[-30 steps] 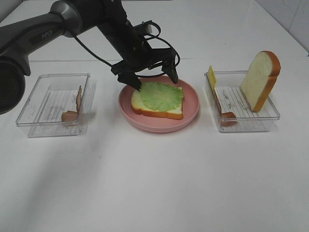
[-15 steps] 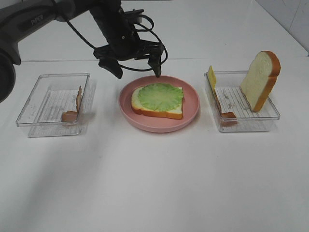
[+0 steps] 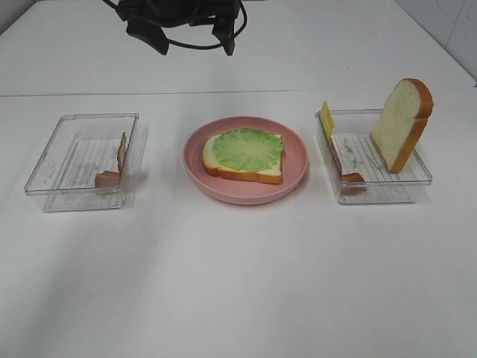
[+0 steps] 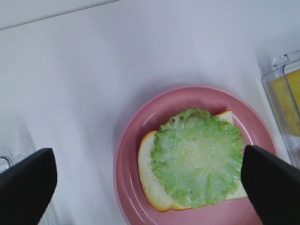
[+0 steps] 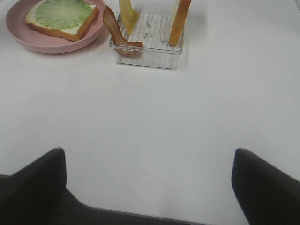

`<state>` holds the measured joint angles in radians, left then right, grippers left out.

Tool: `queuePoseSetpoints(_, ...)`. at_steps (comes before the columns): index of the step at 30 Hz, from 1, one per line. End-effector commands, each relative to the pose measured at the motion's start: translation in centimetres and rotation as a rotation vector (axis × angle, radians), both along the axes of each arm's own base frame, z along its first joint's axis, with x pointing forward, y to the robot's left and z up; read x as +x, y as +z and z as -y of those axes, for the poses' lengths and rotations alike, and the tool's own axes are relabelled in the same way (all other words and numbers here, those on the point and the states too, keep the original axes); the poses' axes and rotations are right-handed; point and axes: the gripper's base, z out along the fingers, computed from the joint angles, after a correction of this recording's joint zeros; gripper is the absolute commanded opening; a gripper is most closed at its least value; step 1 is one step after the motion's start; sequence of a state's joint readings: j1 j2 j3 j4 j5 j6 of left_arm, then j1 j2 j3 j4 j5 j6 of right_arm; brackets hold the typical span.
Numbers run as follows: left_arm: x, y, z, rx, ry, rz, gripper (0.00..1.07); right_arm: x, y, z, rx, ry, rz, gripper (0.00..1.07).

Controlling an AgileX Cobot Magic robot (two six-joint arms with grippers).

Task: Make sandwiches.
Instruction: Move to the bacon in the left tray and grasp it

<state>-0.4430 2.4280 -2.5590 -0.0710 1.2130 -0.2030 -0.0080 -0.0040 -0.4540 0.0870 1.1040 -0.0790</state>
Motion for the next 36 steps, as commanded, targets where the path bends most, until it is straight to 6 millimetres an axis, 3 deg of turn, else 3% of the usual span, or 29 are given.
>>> queuePoseSetpoints(1, -1.3, 1.5, -0.6, 0.031, 0.0, -0.061, 1.0, -0.3, 0.0, 0.0, 0.009, -0.007, 0.026, 0.93)
queuePoseSetpoints(3, -2.2, 2.7, -1.1, 0.036, 0.001, -0.061, 1.0, -0.3, 0.0, 0.0, 0.009, -0.007, 0.026, 0.93)
queuePoseSetpoints(9, -3.7, 3.0, -2.0, 0.082, 0.012, -0.108, 1.0, -0.3, 0.0, 0.0, 0.009, -0.007, 0.026, 0.93)
queuePoseSetpoints(14, -4.9, 1.8, -3.0, 0.128, 0.051, -0.18, 0.99, -0.3, 0.0, 0.0, 0.009, -0.007, 0.026, 0.93)
queuePoseSetpoints(16, -6.0, 0.6, -3.7, 0.175, 0.065, -0.24, 0.98, -0.3, 0.0, 0.0, 0.009, -0.007, 0.026, 0.93)
queuePoseSetpoints(23, -6.7, -2.6, -4.7, 0.288, 0.088, -0.321, 0.98, -0.3, 0.0, 0.0, 0.009, -0.007, 0.026, 0.93)
queuePoseSetpoints(29, -6.4, -4.7, -6.3, 0.32, 0.121, -0.382, 0.98, -0.3, 0.0, 0.0, 0.009, -0.007, 0.026, 0.93)
queuePoseSetpoints(36, -5.5, -5.3, -8.4, 0.278, 0.178, -0.417, 0.98, -0.3, 0.0, 0.0, 0.009, -0.007, 0.026, 0.93)
